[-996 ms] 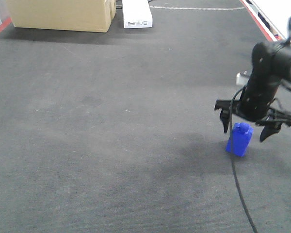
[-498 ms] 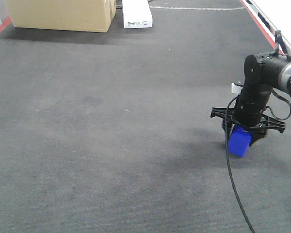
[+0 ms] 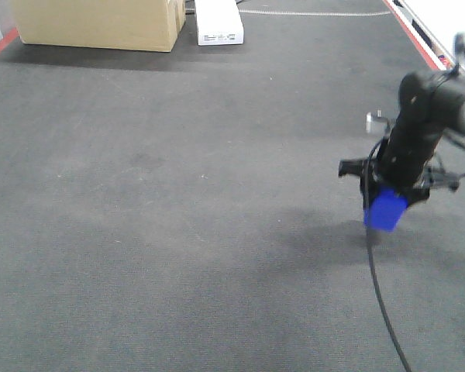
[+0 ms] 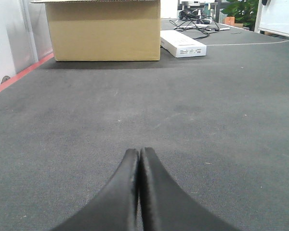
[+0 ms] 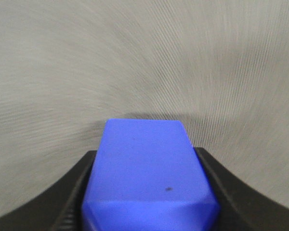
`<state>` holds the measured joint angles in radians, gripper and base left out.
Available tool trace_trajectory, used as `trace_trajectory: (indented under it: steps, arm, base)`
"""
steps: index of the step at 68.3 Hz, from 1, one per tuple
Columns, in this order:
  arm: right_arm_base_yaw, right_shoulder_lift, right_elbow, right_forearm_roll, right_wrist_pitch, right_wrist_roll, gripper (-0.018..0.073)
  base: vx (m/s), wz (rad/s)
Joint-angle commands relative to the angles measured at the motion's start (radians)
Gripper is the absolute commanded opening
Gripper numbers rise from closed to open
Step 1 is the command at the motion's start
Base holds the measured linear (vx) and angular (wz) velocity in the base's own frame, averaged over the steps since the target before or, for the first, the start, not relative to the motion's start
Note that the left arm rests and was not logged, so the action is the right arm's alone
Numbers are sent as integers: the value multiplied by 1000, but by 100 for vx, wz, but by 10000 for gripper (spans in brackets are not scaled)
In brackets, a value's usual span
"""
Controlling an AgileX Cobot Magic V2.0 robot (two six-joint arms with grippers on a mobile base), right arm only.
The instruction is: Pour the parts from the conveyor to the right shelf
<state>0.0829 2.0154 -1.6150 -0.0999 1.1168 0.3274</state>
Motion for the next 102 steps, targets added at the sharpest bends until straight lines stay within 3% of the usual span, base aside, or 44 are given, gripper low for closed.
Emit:
trace_trajectory:
  steps: [1, 11, 31, 41, 69, 102]
  arm:
    - [-3, -99, -30, -17, -38, -103, -7]
    - [-4, -170, -30, -4, -86, -192, -7]
    - [-6, -360, -30, 122, -203, -341, -7]
    - [-6, -445, -7, 128, -220, -357, -7]
    - [-6, -880, 470, 146, -539, -398, -4]
    - [-6, -1408, 938, 138, -561, -436, -3]
  base:
    - [0, 0]
    - [0, 0]
    - [0, 0]
    - [0, 0]
    - [0, 0]
    - [0, 0]
